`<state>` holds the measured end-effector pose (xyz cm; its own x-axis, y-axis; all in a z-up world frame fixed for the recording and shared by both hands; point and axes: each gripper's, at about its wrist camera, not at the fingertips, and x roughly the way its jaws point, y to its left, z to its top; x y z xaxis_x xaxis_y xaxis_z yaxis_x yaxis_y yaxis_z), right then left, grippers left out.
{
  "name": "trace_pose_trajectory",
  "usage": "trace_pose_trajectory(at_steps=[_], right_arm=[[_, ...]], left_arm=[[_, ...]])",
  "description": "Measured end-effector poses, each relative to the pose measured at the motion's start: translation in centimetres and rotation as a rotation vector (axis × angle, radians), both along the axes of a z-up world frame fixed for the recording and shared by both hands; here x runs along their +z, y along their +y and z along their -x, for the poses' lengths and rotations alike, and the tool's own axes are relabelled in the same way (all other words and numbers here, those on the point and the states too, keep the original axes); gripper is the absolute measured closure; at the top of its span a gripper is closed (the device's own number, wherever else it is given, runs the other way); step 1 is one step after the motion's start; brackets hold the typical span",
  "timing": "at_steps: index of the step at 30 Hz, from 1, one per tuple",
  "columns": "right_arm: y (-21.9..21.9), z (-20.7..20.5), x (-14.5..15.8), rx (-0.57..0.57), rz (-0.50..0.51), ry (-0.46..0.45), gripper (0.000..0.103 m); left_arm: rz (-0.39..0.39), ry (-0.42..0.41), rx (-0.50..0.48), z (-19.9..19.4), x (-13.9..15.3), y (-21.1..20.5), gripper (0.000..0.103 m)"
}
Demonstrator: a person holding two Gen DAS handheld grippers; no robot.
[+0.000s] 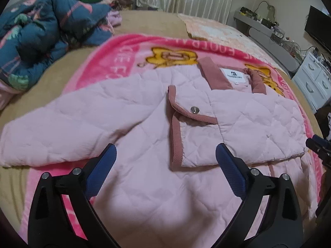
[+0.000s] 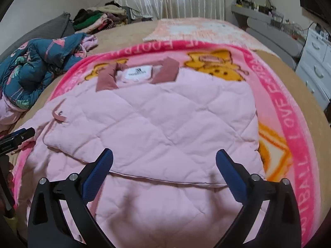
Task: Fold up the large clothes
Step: 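Move the left gripper to the other sleeve's ribbed cuff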
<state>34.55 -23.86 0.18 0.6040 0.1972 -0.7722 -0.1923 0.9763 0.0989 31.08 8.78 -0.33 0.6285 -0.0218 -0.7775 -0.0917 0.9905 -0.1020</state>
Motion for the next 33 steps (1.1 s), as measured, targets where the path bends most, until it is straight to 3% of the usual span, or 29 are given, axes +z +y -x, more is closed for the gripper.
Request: trace_pose_trajectory(at_steps=[14,33], right_arm=[[3.9,1.6,2.6,0.04,0.007,-0.057,0.004],[14.4,3.1,4.4,0.201,0.019,-0.109,0.004]], left_arm=[[-0.043,-0.062,0.11,4.2,2.2,3.5,0.009],[-0.048,-0.049,0.31,8.1,1.3,12.3,0.009]])
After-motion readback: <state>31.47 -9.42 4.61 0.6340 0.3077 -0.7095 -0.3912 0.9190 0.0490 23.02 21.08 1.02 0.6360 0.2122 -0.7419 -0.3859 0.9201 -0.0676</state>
